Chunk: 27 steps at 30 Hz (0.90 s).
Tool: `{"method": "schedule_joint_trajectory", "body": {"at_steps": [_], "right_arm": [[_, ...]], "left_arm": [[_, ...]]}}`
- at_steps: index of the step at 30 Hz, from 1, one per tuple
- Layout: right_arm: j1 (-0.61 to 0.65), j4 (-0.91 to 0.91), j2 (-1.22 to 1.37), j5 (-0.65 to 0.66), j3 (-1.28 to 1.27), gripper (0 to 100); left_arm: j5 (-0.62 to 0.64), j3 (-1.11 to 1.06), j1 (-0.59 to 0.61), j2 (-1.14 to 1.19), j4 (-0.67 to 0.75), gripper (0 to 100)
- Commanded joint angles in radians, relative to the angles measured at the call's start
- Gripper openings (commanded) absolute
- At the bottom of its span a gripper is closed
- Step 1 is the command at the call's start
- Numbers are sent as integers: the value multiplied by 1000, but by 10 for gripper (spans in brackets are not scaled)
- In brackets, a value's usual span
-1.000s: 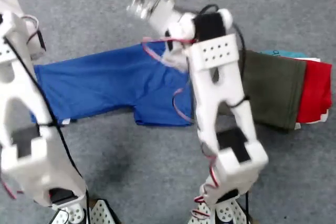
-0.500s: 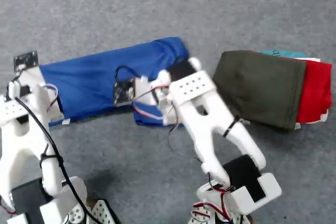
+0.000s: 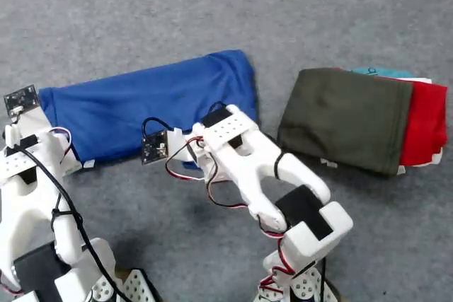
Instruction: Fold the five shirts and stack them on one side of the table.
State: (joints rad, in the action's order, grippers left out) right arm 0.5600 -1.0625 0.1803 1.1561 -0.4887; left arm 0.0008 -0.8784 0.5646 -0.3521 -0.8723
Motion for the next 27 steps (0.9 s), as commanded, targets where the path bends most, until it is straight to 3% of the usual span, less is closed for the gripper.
{"method": "schedule_joint_trajectory", "body": {"at_steps": [1, 5, 15, 18, 27], "right_arm": [[-6, 26, 25, -6, 8, 211], [-8, 55, 36, -6, 12, 210], [-20, 91, 36, -8, 25, 13], [-49, 74, 33, -14, 84, 12], [-57, -463, 180, -14, 725, 14]], "left_arm": [[8, -1, 4, -29, 11, 29], [8, -2, 5, -29, 11, 29], [9, -4, 5, -28, 15, 29], [6, -27, -1, -28, 37, 29], [12, -56, 5, -28, 94, 29]]}}
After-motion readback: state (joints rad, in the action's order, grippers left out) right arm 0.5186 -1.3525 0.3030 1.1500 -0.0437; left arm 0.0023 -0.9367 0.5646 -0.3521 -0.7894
